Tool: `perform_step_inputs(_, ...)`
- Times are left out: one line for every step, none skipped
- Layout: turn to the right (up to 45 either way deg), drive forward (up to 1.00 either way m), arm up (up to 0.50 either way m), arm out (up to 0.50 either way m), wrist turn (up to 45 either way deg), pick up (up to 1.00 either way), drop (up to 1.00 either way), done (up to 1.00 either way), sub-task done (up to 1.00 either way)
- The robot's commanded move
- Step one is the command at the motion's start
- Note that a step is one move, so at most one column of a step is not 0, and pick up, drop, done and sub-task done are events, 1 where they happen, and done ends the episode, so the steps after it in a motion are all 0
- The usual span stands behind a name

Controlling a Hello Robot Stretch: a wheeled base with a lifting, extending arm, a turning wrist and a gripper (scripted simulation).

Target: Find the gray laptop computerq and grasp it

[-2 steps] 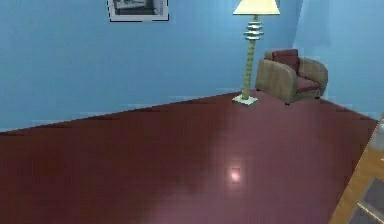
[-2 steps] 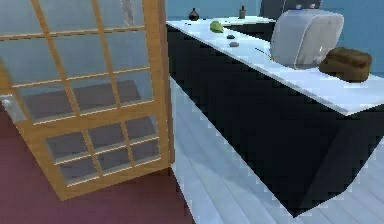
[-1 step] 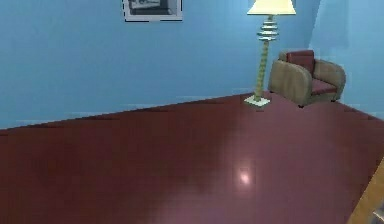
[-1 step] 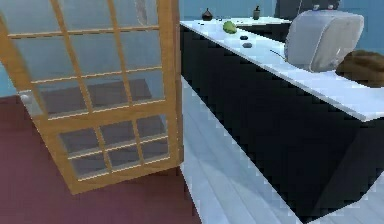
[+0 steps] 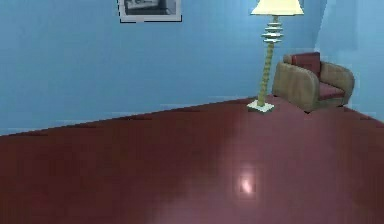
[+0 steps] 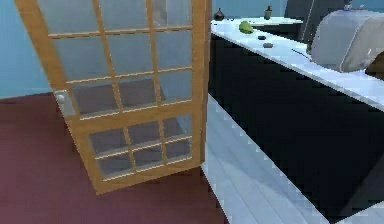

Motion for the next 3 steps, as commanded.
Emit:
perform_step_inputs(-36.0, 0.00, 0.00, 0.00, 0.0, 0.00, 0.00, 0.00, 0.00)
perform_step_inputs(0.0, 0.85, 0.00, 0.00, 0.0, 0.00, 0.00, 0.00, 0.00)
perform_step_inputs(-45.0, 0.00, 0.00, 0.00, 0.0, 0.00, 0.00, 0.00, 0.00)
